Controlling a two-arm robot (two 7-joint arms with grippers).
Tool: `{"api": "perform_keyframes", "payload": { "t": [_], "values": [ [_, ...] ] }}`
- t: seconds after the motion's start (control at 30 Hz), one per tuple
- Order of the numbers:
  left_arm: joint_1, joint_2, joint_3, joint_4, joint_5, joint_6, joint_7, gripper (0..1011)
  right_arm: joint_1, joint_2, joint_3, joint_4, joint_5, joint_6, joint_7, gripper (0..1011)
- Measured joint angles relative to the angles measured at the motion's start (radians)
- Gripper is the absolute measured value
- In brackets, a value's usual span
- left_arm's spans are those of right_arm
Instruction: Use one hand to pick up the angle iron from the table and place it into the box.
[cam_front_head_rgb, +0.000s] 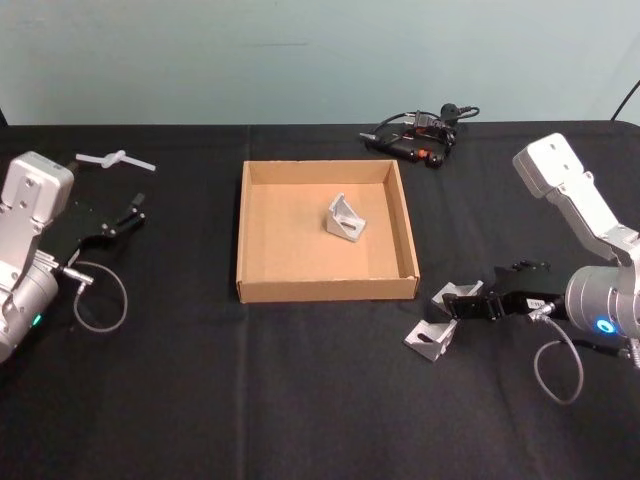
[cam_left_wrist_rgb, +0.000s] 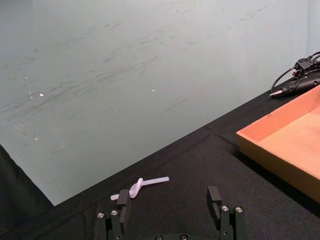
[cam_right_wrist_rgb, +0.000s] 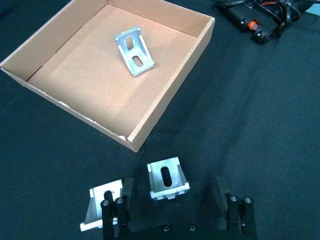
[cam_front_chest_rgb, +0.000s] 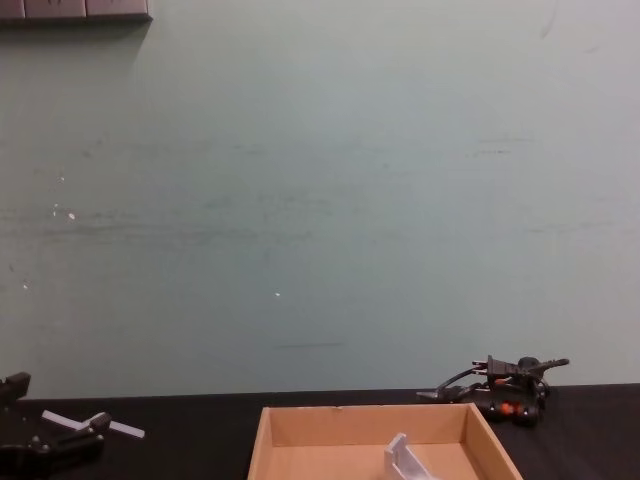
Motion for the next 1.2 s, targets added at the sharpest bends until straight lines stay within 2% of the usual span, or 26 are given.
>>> {"api": "perform_keyframes", "payload": {
  "t": [0.13,0.37,0.4,0.5,0.57,0.6,0.7,0.73,0.83,1.2],
  "values": [
    [0.000,0.000,0.000,0.000,0.000,0.000,0.000,1005,0.000,0.000,0.000,0.000,0.000,0.000,0.000,994],
    [0.000,0.000,0.000,0.000,0.000,0.000,0.000,1005,0.001,0.001,-0.001,-0.001,0.000,0.000,0.000,862],
    [0.000,0.000,0.000,0.000,0.000,0.000,0.000,1005,0.001,0.001,-0.001,-0.001,0.000,0.000,0.000,802],
    [0.000,0.000,0.000,0.000,0.000,0.000,0.000,1005,0.001,0.001,-0.001,-0.001,0.000,0.000,0.000,734],
    [0.000,0.000,0.000,0.000,0.000,0.000,0.000,1005,0.001,0.001,-0.001,-0.001,0.000,0.000,0.000,650],
    [0.000,0.000,0.000,0.000,0.000,0.000,0.000,1005,0.001,0.002,-0.001,-0.001,0.000,0.000,0.000,650],
    [0.000,0.000,0.000,0.000,0.000,0.000,0.000,1005,0.001,0.002,-0.001,-0.001,0.000,0.000,0.000,507],
    [0.000,0.000,0.000,0.000,0.000,0.000,0.000,1005,0.001,0.002,-0.001,-0.001,0.000,0.000,0.000,487],
    [0.000,0.000,0.000,0.000,0.000,0.000,0.000,1005,0.001,0.002,-0.001,-0.001,0.000,0.000,0.000,446],
    [0.000,0.000,0.000,0.000,0.000,0.000,0.000,1005,0.001,0.002,-0.001,-0.001,0.000,0.000,0.000,446]
  ]
}}
